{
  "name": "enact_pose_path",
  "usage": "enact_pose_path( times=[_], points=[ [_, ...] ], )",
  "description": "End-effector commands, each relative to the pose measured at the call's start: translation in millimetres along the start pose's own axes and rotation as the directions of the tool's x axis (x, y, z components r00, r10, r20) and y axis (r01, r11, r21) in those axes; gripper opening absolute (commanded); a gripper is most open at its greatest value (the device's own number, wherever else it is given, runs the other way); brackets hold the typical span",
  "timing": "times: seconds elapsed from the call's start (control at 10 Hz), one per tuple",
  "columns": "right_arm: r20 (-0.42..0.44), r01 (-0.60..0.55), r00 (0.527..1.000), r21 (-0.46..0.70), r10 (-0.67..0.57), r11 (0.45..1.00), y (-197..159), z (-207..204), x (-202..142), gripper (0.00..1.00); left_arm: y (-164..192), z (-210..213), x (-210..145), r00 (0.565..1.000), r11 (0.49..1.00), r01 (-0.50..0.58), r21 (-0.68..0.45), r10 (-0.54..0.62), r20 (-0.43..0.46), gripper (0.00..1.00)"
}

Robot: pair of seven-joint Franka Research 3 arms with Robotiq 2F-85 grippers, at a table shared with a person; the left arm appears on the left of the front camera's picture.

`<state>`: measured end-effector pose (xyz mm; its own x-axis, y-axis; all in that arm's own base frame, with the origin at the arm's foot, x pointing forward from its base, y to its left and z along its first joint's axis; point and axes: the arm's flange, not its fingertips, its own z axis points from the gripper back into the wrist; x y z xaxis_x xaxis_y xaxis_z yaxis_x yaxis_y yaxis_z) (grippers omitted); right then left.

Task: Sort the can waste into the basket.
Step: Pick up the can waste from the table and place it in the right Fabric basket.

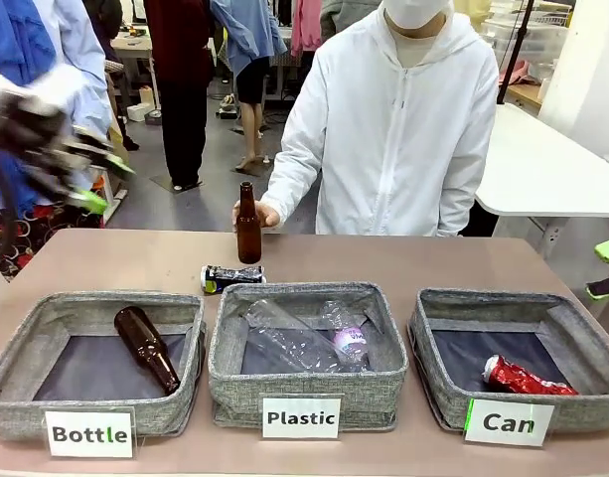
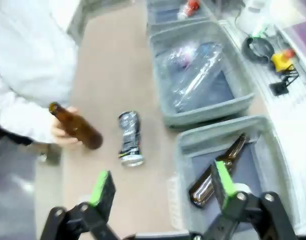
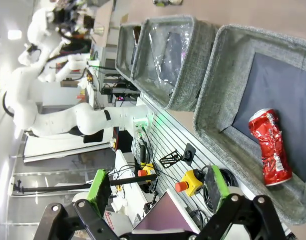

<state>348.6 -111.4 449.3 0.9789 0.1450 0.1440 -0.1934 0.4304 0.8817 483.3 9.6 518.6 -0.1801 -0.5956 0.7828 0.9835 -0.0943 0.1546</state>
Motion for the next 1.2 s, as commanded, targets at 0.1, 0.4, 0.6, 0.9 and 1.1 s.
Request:
enact_pose_path(
  times=[0.1, 0.4, 0.6, 0.9, 1.1],
  points=[
    [0.008, -0.017, 1.000, -0.007, 0.017, 1.000, 0, -1, -2, 1.00, -94, 66, -59, 0.978, 0.988, -0.139, 0.068, 0.127, 0.163, 1.00],
    [0.008, -0.017, 1.000, -0.007, 0.017, 1.000, 0, -1, -2, 1.00, -107, 69, -92, 0.957, 0.970, -0.229, 0.085, 0.208, 0.201, 1.00],
    [0.008, -0.017, 1.000, -0.007, 0.017, 1.000, 0, -1, -2, 1.00, -67, 43, -79, 0.965, 0.969, -0.239, 0.060, 0.231, 0.125, 1.00],
    [0.008, -0.017, 1.000, -0.007, 0.017, 1.000, 0, -1, -2, 1.00, -52, 96, -84, 0.966, 0.974, -0.226, 0.025, 0.221, 0.131, 1.00],
    [0.008, -0.017, 1.000, -0.007, 0.017, 1.000, 0, -1, -2, 1.00, -103, 206, -112, 0.942, 0.949, -0.304, 0.082, 0.287, 0.176, 1.00]
  ],
)
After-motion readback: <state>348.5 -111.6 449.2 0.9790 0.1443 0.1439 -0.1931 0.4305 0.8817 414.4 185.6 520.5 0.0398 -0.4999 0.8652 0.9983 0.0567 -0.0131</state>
